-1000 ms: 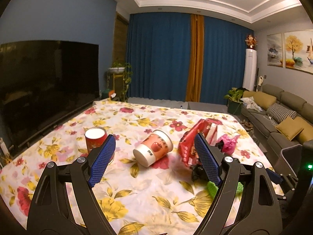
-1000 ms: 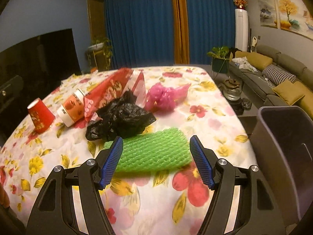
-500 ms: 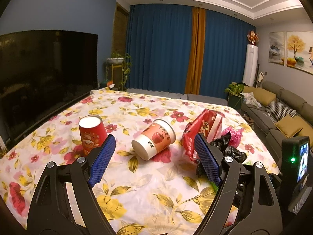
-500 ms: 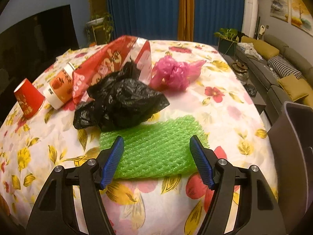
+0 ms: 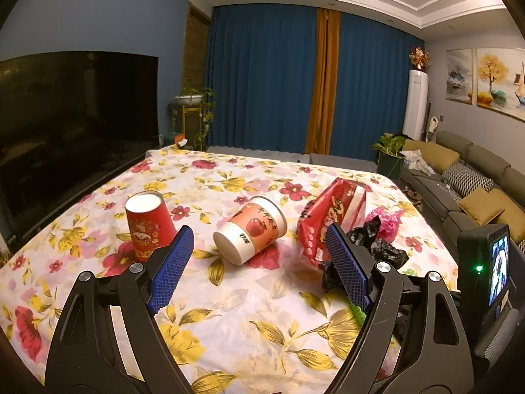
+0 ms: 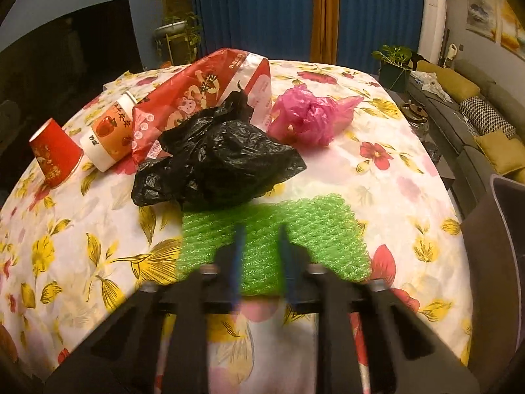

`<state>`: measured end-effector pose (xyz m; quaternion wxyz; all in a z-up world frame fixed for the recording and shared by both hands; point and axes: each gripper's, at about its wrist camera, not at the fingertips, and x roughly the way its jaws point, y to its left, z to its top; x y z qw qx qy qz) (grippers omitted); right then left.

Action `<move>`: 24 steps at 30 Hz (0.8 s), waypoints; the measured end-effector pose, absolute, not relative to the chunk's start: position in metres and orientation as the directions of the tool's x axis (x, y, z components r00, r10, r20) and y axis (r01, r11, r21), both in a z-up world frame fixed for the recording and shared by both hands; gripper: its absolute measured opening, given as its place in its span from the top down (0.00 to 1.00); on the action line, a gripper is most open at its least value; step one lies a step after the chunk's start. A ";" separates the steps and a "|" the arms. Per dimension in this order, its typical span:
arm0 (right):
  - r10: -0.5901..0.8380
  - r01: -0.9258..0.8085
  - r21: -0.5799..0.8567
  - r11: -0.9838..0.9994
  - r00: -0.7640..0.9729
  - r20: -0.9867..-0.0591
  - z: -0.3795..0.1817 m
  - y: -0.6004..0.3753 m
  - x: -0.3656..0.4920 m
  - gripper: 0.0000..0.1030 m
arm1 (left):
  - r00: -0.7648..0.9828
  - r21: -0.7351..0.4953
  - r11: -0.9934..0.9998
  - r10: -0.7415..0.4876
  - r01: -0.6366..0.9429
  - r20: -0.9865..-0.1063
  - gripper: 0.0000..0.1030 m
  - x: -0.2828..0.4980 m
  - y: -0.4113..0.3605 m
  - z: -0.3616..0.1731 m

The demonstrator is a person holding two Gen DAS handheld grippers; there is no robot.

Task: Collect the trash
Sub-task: 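Grasp the green foam mesh with the right tool and lift it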

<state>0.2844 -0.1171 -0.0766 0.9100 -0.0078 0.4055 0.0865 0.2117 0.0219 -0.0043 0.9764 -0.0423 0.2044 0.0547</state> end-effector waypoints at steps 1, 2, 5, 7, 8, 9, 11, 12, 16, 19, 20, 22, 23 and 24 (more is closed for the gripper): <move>0.161 -0.165 0.067 0.984 0.655 -0.738 -0.077 -0.118 0.284 0.99 | 0.910 -0.059 0.991 0.087 -0.121 -0.405 0.21 0.212 0.019 -0.004; 0.168 -0.162 0.080 0.983 0.657 -0.735 -0.076 -0.121 0.283 0.99 | 0.910 -0.057 0.992 0.080 -0.112 -0.407 0.21 0.212 0.017 -0.004; 0.188 -0.156 0.110 0.982 0.685 -0.704 -0.071 -0.129 0.277 1.00 | 0.911 -0.049 0.995 0.061 -0.088 -0.408 0.21 0.214 0.007 -0.005; 0.182 -0.158 0.097 0.983 0.708 -0.682 -0.067 -0.132 0.271 1.00 | 0.912 -0.044 0.997 0.041 -0.065 -0.407 0.21 0.216 -0.001 -0.007; 0.174 -0.158 0.086 0.984 0.724 -0.667 -0.064 -0.133 0.266 1.00 | 0.911 -0.045 0.997 0.033 -0.056 -0.410 0.21 0.217 -0.004 -0.008; 0.171 -0.158 0.080 0.984 0.733 -0.659 -0.062 -0.135 0.263 1.00 | 0.909 -0.046 0.998 0.026 -0.050 -0.415 0.21 0.218 -0.007 -0.008; 0.168 -0.153 0.079 0.985 0.748 -0.643 -0.058 -0.140 0.258 1.00 | 0.909 -0.050 0.998 0.011 -0.035 -0.416 0.21 0.221 -0.014 -0.009; 0.168 -0.148 0.084 0.985 0.759 -0.629 -0.054 -0.145 0.255 1.00 | 0.910 -0.054 0.998 0.000 -0.024 -0.414 0.21 0.222 -0.016 -0.009; 0.171 -0.144 0.093 0.985 0.773 -0.612 -0.049 -0.155 0.253 1.00 | 0.904 -0.068 0.998 -0.042 0.015 -0.426 0.21 0.231 -0.027 -0.011; 0.174 -0.154 0.086 0.984 0.770 -0.613 -0.049 -0.155 0.253 0.57 | 0.906 -0.074 0.997 -0.020 -0.012 -0.422 0.21 0.233 -0.024 -0.014; 0.172 -0.154 0.083 0.985 0.771 -0.613 -0.050 -0.154 0.253 0.40 | 0.909 -0.070 0.997 0.000 -0.032 -0.417 0.21 0.233 -0.021 -0.014; 0.165 -0.158 0.067 0.985 0.771 -0.615 -0.051 -0.148 0.256 0.27 | 0.914 -0.072 0.996 0.021 -0.055 -0.405 0.21 0.232 -0.014 -0.014; 0.162 -0.166 0.053 0.985 0.757 -0.633 -0.053 -0.144 0.261 0.27 | 0.917 -0.076 0.994 0.036 -0.072 -0.397 0.21 0.232 -0.009 -0.014; 0.155 -0.175 0.035 0.984 0.737 -0.658 -0.058 -0.139 0.269 0.27 | 0.918 -0.082 0.993 0.043 -0.082 -0.394 0.21 0.231 -0.006 -0.014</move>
